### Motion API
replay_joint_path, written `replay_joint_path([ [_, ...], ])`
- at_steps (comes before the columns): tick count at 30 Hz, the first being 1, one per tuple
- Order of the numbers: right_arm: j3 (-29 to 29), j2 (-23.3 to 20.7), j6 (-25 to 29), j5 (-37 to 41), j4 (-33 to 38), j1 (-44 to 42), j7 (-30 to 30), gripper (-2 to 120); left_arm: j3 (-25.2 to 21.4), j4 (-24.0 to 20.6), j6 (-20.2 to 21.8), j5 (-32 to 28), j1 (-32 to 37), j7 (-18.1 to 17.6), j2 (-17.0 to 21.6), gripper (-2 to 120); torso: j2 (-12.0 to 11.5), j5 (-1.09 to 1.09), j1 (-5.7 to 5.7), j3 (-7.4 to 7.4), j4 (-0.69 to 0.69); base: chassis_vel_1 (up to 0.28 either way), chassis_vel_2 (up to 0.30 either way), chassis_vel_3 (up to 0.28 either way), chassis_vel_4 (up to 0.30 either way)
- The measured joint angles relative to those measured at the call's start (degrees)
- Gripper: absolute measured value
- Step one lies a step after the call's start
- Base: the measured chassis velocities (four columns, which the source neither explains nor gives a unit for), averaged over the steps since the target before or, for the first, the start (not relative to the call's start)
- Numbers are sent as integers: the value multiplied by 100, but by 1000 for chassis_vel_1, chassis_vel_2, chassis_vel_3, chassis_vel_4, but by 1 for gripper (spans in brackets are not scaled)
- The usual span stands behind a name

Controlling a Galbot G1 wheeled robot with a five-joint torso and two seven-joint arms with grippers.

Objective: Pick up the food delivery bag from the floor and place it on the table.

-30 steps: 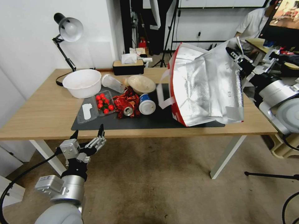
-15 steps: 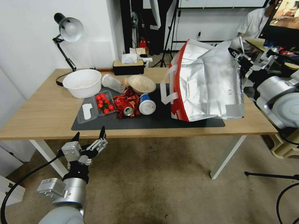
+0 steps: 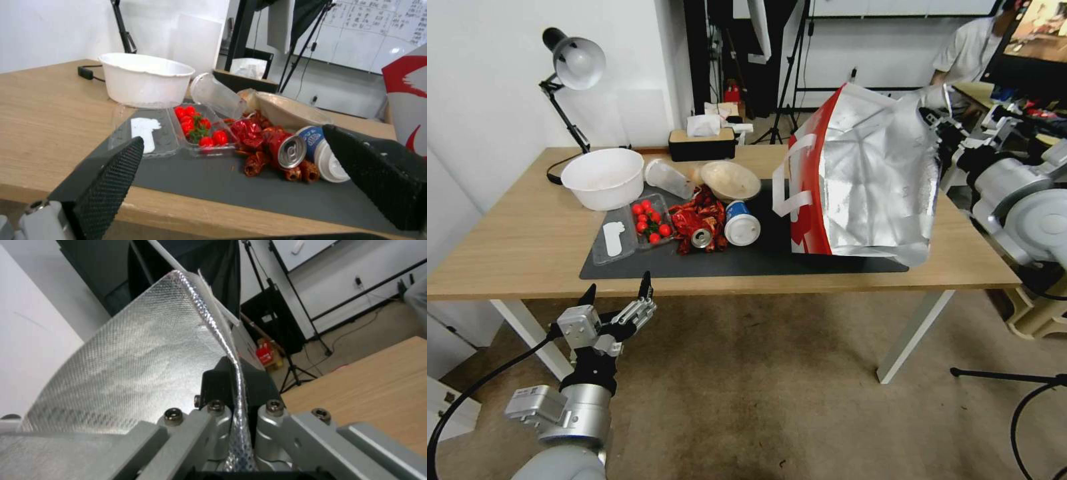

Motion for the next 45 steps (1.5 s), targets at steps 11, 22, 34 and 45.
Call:
replay_joint_path([
  [11,-37,25,-9,-61,-11,112,104,30,3,-41,-40,5,67,115,-32,100,0,0,0,0,0,0,0,0,0],
  [22,-73,-68,-23,-213,-27,151,-123,74,-2,-81,-40,17,72,100,-30,100,-1,0,0,0,0,0,0,0,0],
  [34,65,-164,-76,-639,248,-221,-417,100,-1,-86,-32,24,60,91,-25,100,0,-1,-1,-1,0,0,0,0,0],
  [45,235,-240,-59,-1385,462,-679,-632,100,-80,-134,1,34,30,98,17,100,-1,0,0,-1,0,0,0,0,0],
])
